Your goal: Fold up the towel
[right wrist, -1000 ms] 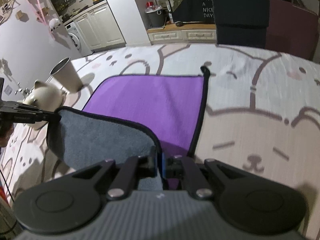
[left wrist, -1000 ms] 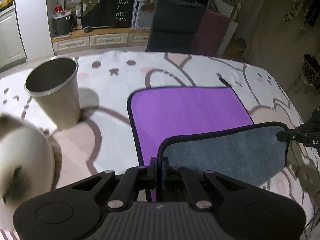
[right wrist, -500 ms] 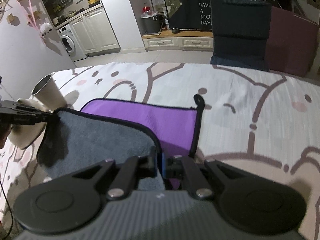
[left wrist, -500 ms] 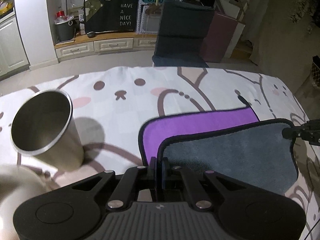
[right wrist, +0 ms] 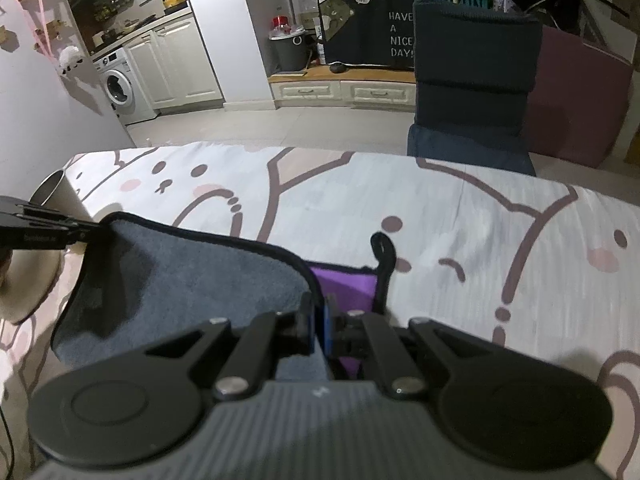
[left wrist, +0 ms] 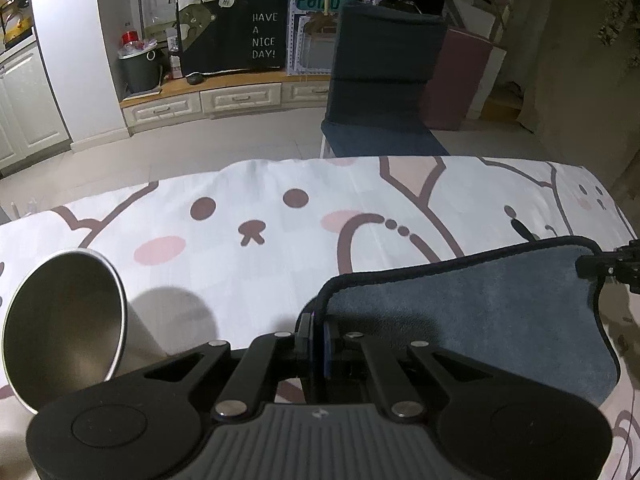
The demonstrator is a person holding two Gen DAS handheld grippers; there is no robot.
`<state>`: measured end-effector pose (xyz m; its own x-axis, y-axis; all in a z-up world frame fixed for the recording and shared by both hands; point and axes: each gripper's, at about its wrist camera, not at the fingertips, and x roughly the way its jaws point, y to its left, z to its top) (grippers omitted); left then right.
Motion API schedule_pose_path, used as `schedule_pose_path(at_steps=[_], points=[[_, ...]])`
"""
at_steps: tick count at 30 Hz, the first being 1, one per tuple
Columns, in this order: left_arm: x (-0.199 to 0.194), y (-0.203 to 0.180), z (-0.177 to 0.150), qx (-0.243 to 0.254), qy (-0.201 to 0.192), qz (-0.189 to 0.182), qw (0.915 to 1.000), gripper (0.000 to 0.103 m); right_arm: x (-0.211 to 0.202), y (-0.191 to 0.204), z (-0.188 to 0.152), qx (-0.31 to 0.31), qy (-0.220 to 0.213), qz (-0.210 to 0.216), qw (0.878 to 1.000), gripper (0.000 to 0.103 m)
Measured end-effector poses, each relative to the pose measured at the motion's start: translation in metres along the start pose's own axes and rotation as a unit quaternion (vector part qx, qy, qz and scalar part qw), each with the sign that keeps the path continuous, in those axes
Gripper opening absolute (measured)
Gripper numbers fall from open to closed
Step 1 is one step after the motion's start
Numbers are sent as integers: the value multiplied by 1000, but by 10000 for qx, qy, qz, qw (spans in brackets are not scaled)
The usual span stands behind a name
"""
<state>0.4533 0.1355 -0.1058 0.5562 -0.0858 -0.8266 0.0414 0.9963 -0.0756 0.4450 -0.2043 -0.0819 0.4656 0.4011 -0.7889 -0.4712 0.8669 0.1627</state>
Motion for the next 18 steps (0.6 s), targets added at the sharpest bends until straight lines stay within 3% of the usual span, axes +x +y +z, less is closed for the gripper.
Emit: schedule_pose_path(at_steps=[14, 15, 18], points=[[8, 1, 6, -164, -26, 52, 9998, 8, 11, -1, 5, 20, -18, -137, 9999, 6], [8, 2, 5, -180, -35, 83, 9998, 14, 12, 0, 5, 19, -18, -135, 9999, 7], [6, 5, 4, -257, -8, 87, 9996, 50, 12, -1, 4, 81, -9, -88, 9999, 10]])
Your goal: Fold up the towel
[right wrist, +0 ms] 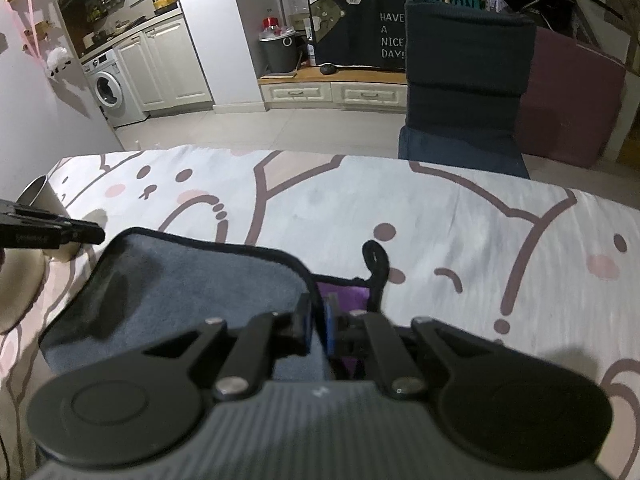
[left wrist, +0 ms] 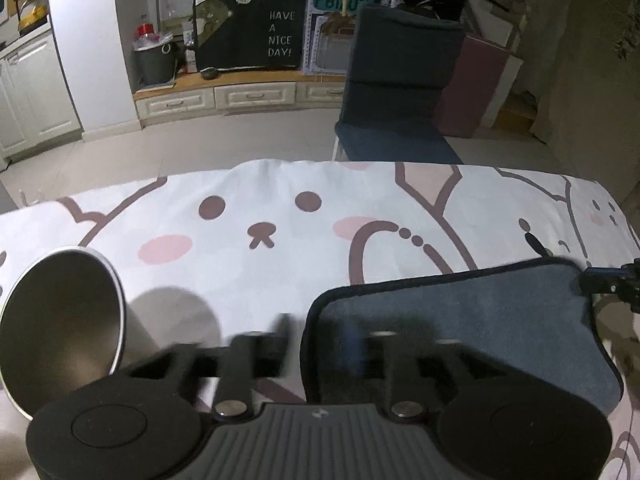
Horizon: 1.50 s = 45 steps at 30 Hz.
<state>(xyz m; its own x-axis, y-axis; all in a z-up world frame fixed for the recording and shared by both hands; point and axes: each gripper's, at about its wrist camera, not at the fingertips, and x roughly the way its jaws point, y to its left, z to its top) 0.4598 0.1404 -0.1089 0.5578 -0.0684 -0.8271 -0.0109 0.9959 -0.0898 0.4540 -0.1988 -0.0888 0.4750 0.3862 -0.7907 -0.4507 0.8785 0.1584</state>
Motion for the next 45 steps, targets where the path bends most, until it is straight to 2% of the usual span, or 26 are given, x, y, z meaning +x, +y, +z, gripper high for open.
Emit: schedule_pose_path(at_steps=[1, 2, 3, 4, 8, 11, 17, 32, 45], points=[[-2, 0, -1, 14, -34, 17, 10000, 61, -1, 0, -1, 21, 3, 32, 10000, 14], [-4, 1, -2, 22, -73, 34, 10000, 65, -3, -1, -2, 44, 1, 48, 10000, 20], [-5, 1, -3, 11, -94, 28, 10000, 74, -4, -1, -3, 63, -4, 61, 10000, 24], [-7, 1, -4, -12, -105, 22, 9999, 81, -6, -1, -4, 78, -9, 73, 9999, 33], [-14, -1, -8, -60, -147, -28, 9999, 90, -15, -2, -10, 181, -87, 69, 9998, 64], [-18, -5, -11, -65, -154, -77, 9998, 95, -23, -1, -15, 234, -145, 80, 9996, 81], [-28, -13, -16, -68, -181, -171, 9997, 101, -35, -2, -21, 407, -231, 33, 9989, 103], [-65, -22, -25, -87, -354, -260, 9990, 103, -68, 13, -32, 450, -338, -77, 9984, 103], [-117, -30, -47, -133, -518, -225, 9983, 103, -113, 33, -47, 478, -477, -112, 9977, 103]])
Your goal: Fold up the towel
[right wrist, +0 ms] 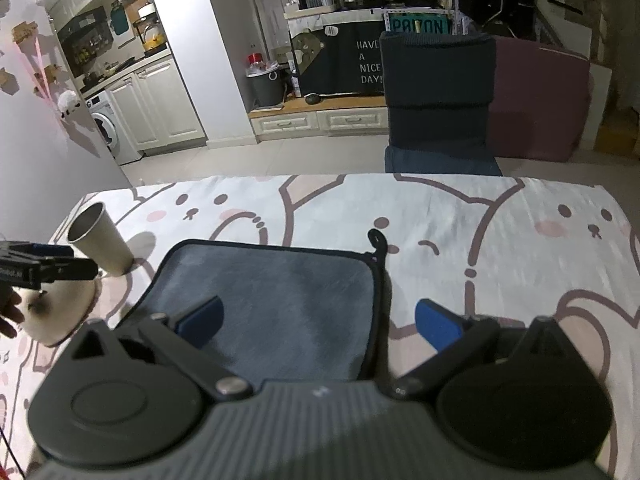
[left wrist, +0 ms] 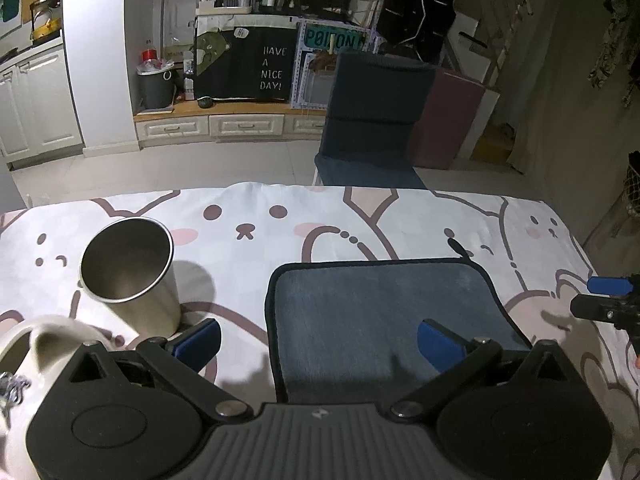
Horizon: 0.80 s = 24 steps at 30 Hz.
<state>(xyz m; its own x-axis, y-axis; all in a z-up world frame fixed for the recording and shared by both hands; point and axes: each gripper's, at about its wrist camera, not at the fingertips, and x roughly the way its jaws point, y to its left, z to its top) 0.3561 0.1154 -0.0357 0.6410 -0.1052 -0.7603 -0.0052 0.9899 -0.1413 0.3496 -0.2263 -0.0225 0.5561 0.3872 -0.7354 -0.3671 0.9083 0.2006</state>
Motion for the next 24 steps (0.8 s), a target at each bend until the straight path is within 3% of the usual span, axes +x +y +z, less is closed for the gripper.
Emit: schedule_pose_path(at_steps=[24], points=[[-91, -44, -54, 61, -339, 38, 9994, 103, -91, 21, -54, -49, -436, 3, 9990, 103]])
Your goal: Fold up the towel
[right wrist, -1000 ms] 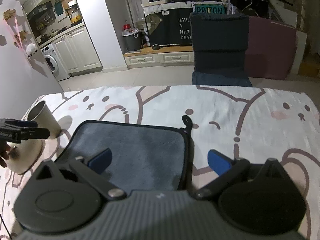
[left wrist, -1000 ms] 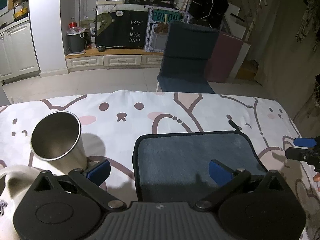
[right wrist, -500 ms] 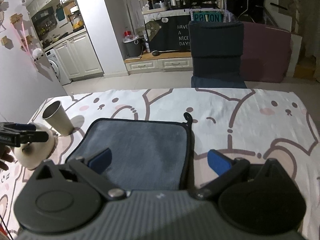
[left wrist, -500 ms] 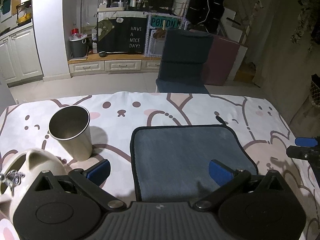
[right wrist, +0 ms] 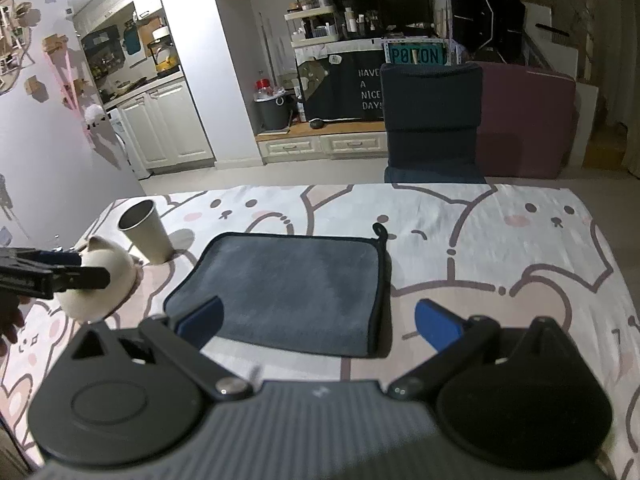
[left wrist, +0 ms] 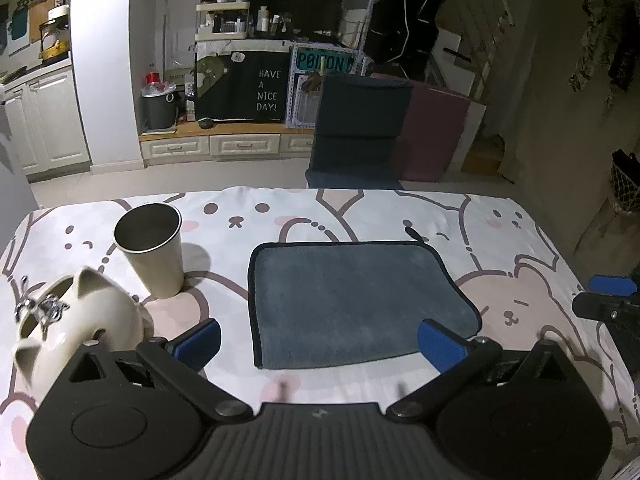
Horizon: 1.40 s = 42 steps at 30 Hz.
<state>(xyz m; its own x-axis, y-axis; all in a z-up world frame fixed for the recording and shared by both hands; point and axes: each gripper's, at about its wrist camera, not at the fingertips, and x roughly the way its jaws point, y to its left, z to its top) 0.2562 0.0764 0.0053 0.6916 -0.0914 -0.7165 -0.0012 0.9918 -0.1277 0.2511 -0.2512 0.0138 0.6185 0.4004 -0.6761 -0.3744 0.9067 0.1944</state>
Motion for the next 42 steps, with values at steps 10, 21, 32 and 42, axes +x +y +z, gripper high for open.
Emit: schedule_pose_path(at_steps=[10, 21, 32, 42], points=[[-43, -10, -21, -2, -254, 167, 9995, 103, -31, 11, -21, -52, -197, 76, 9998, 103], [-82, -25, -54, 231, -333, 293, 9987, 103, -62, 25, -47, -223, -286, 46, 9993, 103], [-112, -42, -83, 469, -417, 276, 9976, 103, -85, 36, -69, -227, -252, 56, 9994, 103], [-121, -50, -106, 597, -425, 249, 9970, 103, -101, 44, -94, -304, -261, 37, 9992, 103]])
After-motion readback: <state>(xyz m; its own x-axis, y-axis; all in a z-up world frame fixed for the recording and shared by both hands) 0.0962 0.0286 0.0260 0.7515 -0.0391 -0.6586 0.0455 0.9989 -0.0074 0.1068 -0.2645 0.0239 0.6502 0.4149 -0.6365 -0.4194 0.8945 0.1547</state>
